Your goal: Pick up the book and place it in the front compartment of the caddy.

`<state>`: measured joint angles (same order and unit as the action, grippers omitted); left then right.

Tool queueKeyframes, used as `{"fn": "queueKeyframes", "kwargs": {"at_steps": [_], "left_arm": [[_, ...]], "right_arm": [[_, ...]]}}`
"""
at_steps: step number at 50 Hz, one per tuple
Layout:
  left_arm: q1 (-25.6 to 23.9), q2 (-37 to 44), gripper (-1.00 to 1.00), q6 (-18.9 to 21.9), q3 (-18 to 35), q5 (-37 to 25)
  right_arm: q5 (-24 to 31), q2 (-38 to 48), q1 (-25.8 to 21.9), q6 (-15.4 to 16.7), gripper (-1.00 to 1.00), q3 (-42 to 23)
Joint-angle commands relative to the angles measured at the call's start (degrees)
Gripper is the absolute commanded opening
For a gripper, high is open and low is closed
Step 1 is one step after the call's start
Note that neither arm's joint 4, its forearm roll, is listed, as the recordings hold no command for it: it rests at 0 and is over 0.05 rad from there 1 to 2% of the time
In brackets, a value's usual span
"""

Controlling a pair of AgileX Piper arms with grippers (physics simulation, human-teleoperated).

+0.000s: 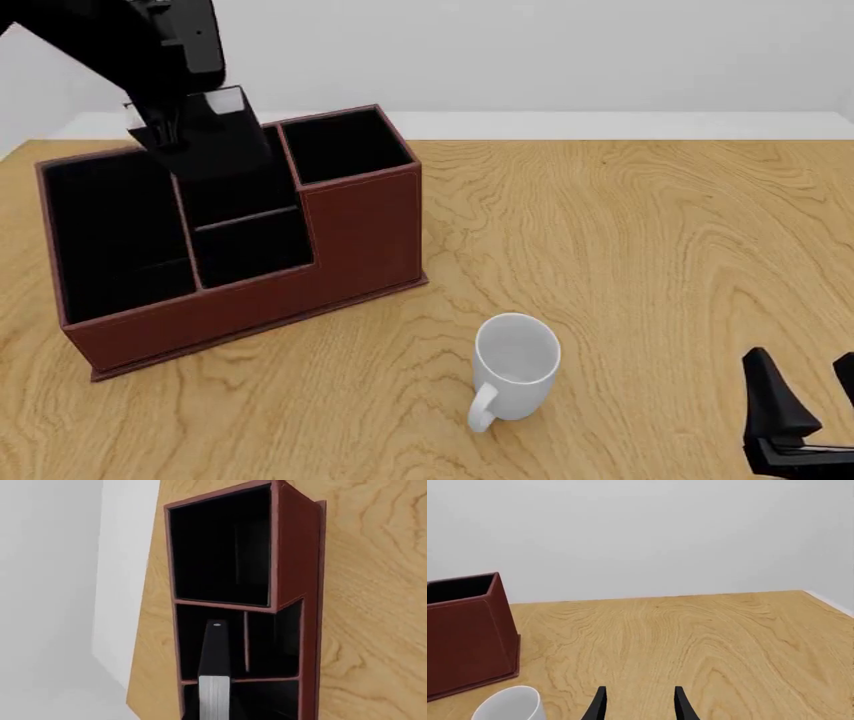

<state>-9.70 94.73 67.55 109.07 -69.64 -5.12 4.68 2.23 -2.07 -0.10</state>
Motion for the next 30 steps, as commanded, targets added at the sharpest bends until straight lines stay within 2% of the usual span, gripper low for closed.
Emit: {"fn": "queueKeyframes", "kwargs": {"at_steps": [1,10,15,25,28,30], "left_arm": [[-0.21,3.07,-1.0,0.29,-0.35,2.05],[-0.61,3.99,-1.0,-0.46,-3.06,4.06],[0.42,3.71,-1.0,1.12,-6.01,5.97],[1.38,4.02,-1.0,2.63,-8.16,8.11],[0.95,4.39,-1.0,1.99,-7.46,7.8],[1.89,4.24,-1.0,3.33,-8.51,8.71]], "right_arm": [[-0.36,0.44,0.02,0.45,1.0,0.03],[-0.12,0.25,0.1,0.66,1.0,0.04],[-0.3,0.44,0.1,0.73,1.0,0.05],[0.26,-0.1,0.19,0.88,1.0,0.06],[-0.12,0.29,0.23,0.87,1.0,0.06],[-0.27,0.45,0.25,0.87,1.0,0.06]]}}
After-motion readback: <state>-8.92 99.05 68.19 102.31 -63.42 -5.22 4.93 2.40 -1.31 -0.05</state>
